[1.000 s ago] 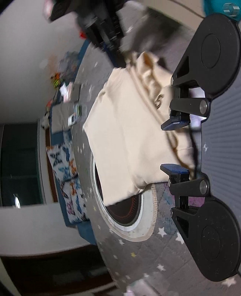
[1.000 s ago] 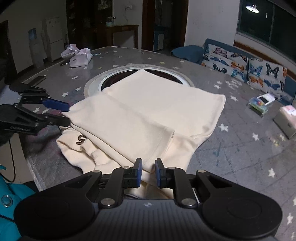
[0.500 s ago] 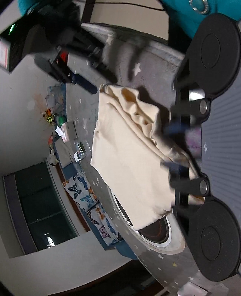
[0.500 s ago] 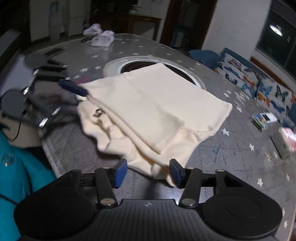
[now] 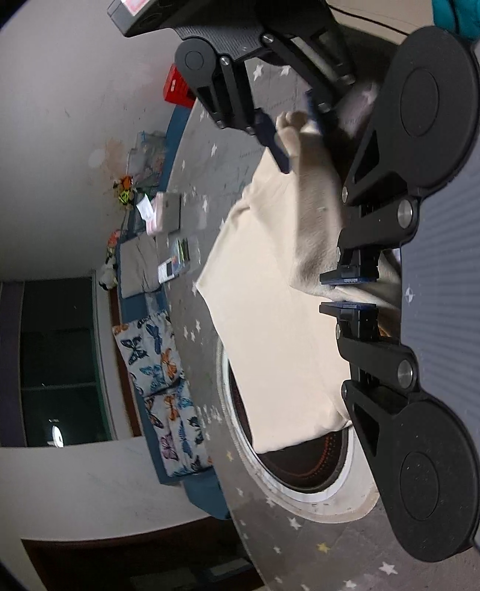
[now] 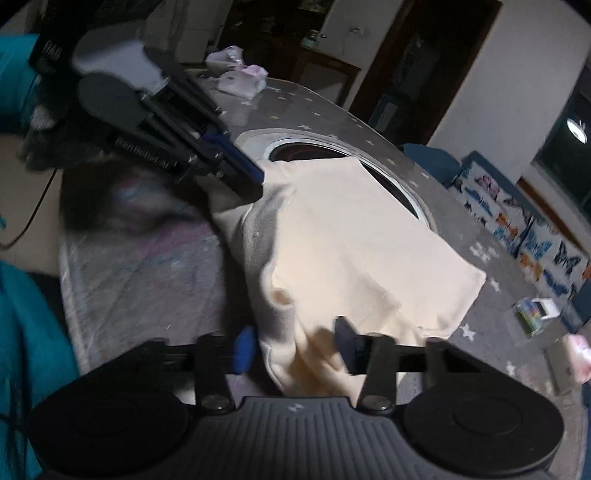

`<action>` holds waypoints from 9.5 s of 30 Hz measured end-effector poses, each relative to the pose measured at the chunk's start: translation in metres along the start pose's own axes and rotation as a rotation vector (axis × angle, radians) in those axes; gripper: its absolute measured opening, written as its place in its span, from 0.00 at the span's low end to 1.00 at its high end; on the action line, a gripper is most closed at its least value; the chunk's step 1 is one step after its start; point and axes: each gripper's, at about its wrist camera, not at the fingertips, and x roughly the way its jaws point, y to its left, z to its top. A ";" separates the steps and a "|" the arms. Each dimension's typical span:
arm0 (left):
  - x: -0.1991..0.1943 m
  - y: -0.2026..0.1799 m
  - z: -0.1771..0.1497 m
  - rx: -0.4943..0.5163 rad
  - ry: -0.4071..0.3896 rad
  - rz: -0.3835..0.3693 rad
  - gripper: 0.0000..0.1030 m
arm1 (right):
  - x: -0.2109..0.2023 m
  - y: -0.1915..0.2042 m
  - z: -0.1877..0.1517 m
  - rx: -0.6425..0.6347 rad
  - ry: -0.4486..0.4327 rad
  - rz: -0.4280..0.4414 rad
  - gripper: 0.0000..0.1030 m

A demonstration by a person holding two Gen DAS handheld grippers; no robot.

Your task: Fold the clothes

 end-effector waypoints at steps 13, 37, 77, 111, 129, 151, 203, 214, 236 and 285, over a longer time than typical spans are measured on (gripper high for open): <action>-0.029 -0.007 -0.038 0.173 0.027 0.047 0.39 | 0.000 -0.032 0.004 0.190 -0.008 0.079 0.11; -0.109 -0.028 -0.030 0.210 0.014 -0.104 0.10 | -0.101 0.004 0.007 0.197 -0.043 0.138 0.09; 0.079 0.059 0.055 -0.048 0.078 0.116 0.13 | 0.026 -0.135 -0.006 0.548 -0.050 -0.089 0.17; 0.133 0.037 0.077 -0.154 0.148 0.013 0.13 | 0.092 -0.134 0.045 0.535 -0.043 -0.034 0.13; 0.067 0.040 0.036 -0.155 0.095 0.082 0.16 | 0.053 -0.095 0.036 0.444 -0.048 -0.004 0.14; 0.011 0.024 0.012 -0.142 0.008 0.105 0.22 | -0.004 -0.060 -0.021 0.460 -0.034 -0.076 0.14; 0.026 -0.021 0.013 -0.123 0.050 -0.055 0.34 | 0.065 -0.131 -0.004 0.540 -0.007 -0.146 0.17; 0.010 0.004 0.005 -0.172 0.042 0.029 0.33 | 0.024 -0.066 0.021 0.392 -0.082 0.013 0.18; -0.002 0.026 -0.008 -0.245 0.031 0.084 0.33 | 0.051 -0.014 0.048 0.233 -0.048 0.096 0.19; 0.025 0.130 -0.004 -1.002 0.118 -0.049 0.56 | 0.047 0.016 0.107 0.131 -0.158 0.153 0.09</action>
